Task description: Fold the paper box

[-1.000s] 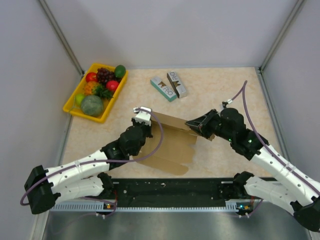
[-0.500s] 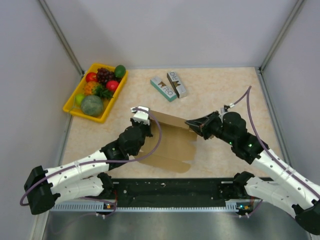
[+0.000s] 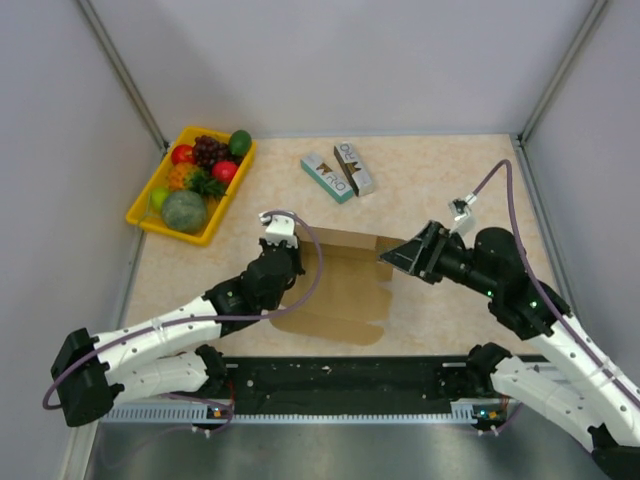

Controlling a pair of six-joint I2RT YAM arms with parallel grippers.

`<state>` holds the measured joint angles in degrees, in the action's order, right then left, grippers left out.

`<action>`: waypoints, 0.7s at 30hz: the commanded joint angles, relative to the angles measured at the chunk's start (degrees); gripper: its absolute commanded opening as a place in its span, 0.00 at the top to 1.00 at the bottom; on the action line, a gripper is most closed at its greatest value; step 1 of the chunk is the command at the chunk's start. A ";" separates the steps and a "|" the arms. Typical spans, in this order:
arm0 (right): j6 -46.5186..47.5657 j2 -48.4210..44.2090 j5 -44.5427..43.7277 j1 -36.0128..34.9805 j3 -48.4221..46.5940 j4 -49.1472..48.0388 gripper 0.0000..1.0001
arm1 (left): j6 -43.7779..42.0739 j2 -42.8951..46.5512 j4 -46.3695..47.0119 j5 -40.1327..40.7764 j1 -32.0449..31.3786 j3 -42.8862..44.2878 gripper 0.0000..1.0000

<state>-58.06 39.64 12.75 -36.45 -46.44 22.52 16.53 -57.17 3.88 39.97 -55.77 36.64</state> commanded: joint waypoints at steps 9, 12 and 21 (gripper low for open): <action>8.58 -0.54 -20.98 -9.93 -5.33 10.78 0.70 | 4.47 -0.31 -3.62 6.62 0.92 8.62 1.00; 8.67 3.41 -27.77 -12.50 -8.14 12.88 0.62 | 4.38 -0.31 -3.62 7.05 0.92 8.97 1.00; 10.25 9.23 -33.76 -12.69 -10.25 13.25 0.55 | 5.70 0.65 -5.99 6.53 0.92 8.71 1.00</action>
<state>-49.15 47.24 -16.45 -48.36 -53.39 35.92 20.78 -57.28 -2.22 45.93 -55.11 43.42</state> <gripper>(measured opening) 0.446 0.057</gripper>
